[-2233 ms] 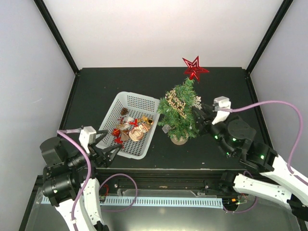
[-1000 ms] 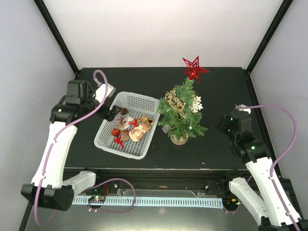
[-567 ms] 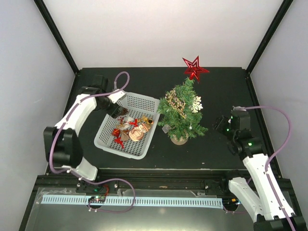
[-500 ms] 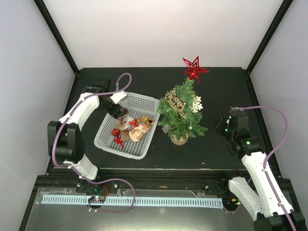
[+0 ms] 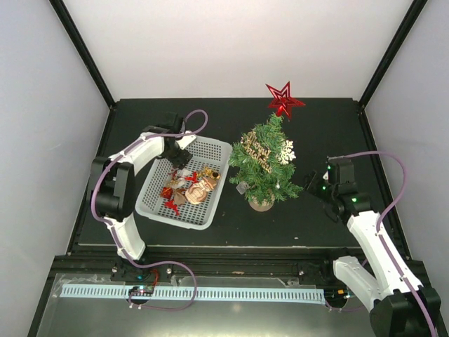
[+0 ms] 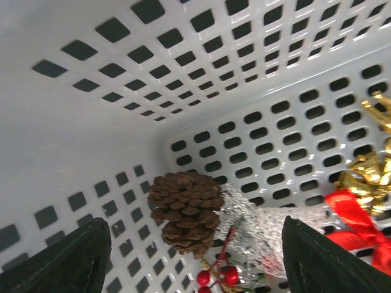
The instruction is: Decorate the small christmas tree
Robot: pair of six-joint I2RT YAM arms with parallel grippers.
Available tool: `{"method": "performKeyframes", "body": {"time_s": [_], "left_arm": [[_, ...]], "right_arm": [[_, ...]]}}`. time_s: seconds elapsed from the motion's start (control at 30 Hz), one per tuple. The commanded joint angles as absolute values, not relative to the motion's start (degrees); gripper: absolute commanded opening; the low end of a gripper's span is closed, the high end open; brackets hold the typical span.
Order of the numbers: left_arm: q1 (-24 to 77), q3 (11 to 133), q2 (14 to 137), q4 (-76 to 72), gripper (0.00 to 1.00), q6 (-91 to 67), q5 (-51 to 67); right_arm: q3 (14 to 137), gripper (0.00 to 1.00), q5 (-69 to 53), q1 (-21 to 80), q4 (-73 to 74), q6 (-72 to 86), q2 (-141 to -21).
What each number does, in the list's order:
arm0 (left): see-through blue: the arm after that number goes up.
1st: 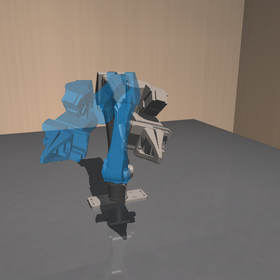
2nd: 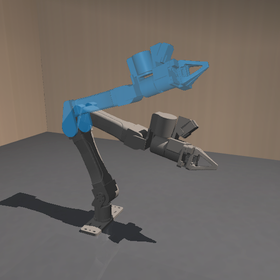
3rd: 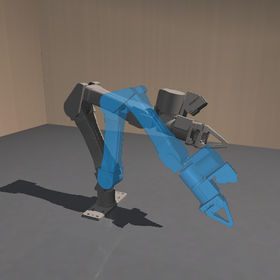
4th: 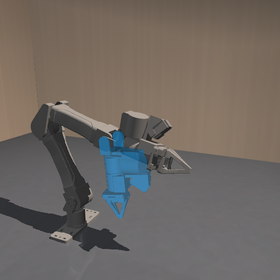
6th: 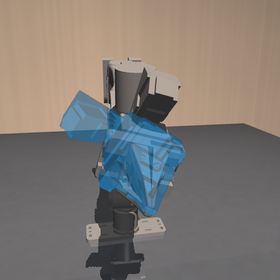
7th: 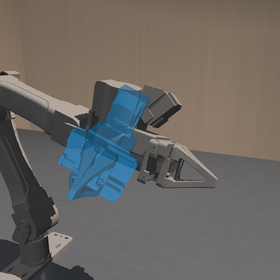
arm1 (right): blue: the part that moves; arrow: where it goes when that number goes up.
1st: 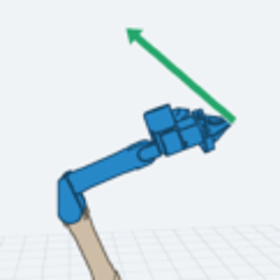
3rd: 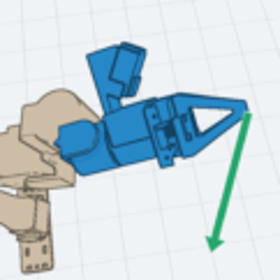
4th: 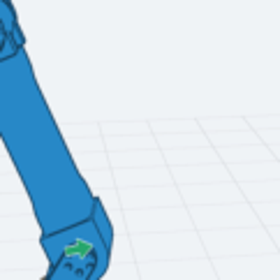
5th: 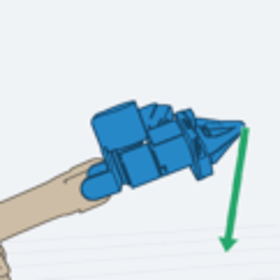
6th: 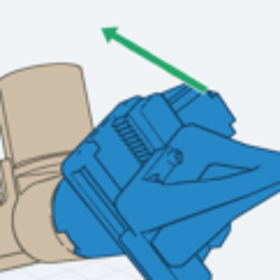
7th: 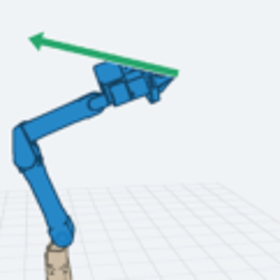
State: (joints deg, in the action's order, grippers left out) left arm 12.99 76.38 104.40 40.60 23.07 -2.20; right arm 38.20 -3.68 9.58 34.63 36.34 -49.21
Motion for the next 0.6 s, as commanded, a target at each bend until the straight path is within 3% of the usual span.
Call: {"method": "performKeyframes", "body": {"time_s": [0.0, 0.23, 0.57], "left_arm": [[14.3, 78.5, 105.9, 38.0, 0.71, 19.6, -10.8], [16.1, 78.5, 106.7, 39.2, 0.62, 17.2, -15.8], [16.1, 79.6, 109.9, 45.4, 0.65, 13.3, -12.1]], "right_arm": [[39.2, 0.49, -5.7, 9.3, 32.6, 36.3, -49.2], [38.2, 0.49, -5.8, 9.3, 32.1, 36.3, -47.5], [38.4, 0.49, -5.8, 9.3, 32.3, 36.3, -46.8]]}}
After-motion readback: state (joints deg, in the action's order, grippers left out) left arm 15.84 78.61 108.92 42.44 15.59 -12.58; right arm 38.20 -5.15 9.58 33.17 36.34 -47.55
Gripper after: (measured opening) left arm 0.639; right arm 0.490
